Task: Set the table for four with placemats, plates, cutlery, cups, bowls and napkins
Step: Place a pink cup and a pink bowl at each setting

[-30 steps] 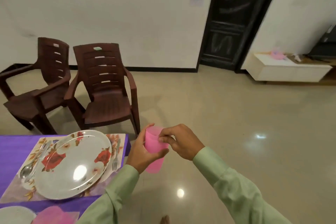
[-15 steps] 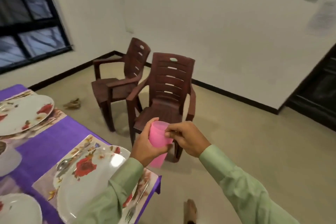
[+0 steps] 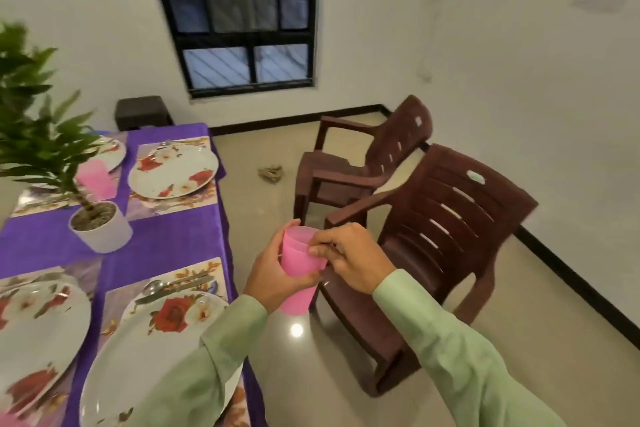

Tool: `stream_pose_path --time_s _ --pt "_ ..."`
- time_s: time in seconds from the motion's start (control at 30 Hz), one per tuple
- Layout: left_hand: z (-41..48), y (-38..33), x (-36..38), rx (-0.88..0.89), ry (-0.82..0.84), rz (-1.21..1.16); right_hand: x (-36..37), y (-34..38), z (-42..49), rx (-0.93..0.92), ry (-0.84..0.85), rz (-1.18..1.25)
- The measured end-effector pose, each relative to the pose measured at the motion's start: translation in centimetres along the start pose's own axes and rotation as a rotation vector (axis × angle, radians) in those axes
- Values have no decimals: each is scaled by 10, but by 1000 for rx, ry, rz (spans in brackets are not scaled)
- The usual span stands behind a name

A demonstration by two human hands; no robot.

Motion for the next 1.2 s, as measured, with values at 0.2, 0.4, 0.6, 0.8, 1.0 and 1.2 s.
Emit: stream_pose_path --time_s 0.2,0.4,0.6,0.8,1.0,1.2 --pt "17 9 -32 -111 -209 3 4 3 67 -202 188 43" --pt "25 32 -69 -186 -458 70 29 17 132 -360 281 11" --pt "39 59 -108 -311 -679 197 50 62 203 -597 253 -142" --pt "37 62 -156 -350 -920 227 68 115 264 -742 304 -40" --pt "-1 64 -188 -373 -1177 232 116 142 316 -749 237 229" --pt "-55 72 -196 -538 -1480 212 210 160 343 -768 479 154"
Point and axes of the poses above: each hand's wrist, its own z-axis towards the middle knuckle, its own x-axis out of the palm, y = z × x, the point moved 3 cm from there along z, towards the middle knuckle, and after that the axes turned 5 degrees about x, right-handed, at the moved point
